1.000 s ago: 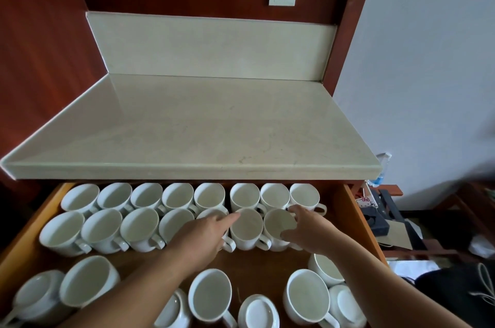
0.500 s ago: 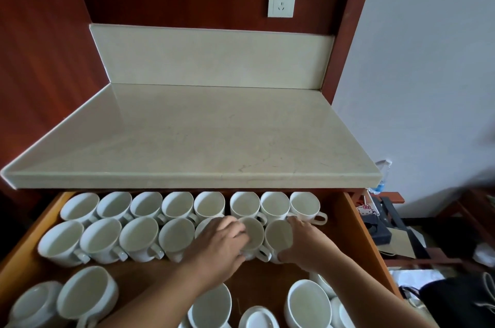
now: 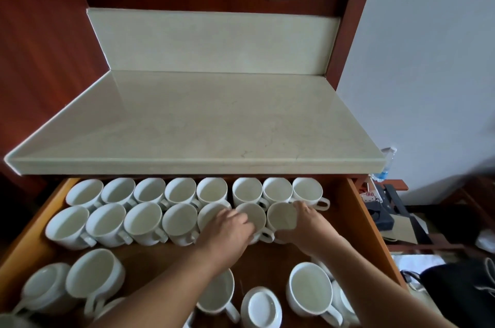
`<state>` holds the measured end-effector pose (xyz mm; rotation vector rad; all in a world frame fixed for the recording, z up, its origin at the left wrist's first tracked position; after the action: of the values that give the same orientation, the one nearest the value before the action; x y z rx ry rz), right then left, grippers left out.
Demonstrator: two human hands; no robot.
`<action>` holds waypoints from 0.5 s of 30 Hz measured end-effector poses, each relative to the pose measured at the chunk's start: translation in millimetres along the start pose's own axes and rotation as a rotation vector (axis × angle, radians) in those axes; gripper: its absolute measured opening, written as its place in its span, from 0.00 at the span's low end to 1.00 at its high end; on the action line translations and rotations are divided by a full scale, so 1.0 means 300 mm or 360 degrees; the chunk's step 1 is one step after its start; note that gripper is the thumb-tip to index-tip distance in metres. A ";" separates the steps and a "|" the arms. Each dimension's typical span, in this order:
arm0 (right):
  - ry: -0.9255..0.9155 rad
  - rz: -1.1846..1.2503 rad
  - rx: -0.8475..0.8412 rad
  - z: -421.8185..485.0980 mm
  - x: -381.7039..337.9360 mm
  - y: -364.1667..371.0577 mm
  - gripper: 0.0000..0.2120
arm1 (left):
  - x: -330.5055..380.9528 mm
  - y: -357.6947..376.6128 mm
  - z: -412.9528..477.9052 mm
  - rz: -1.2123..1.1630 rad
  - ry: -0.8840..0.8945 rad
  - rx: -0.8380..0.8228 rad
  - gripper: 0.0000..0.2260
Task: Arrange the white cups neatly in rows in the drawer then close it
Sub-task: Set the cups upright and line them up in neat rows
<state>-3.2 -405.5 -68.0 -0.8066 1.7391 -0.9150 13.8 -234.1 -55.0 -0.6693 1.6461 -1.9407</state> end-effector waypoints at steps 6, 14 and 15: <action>0.0012 0.0051 0.0064 -0.021 0.047 -0.125 0.30 | 0.027 -0.029 0.029 -0.0260 -0.0110 0.0107 0.13; 0.0168 -0.0198 -0.0182 -0.117 0.246 -0.191 0.35 | 0.201 -0.040 0.171 -0.0520 -0.0052 0.0072 0.13; 0.0177 -0.0193 -0.0240 -0.130 0.260 -0.173 0.38 | 0.220 -0.023 0.181 -0.0514 -0.0049 0.0049 0.12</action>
<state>-58.5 -488.5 -48.7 -0.9847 1.8896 -0.9326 -0.6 -316.7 -37.2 -0.9991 1.5626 -2.1586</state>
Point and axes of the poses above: each hand's wrist, its own z-axis towards the middle knuckle, its own y-axis out of the palm, x = y × z, the point moved 9 cm from there along z, towards the middle knuckle
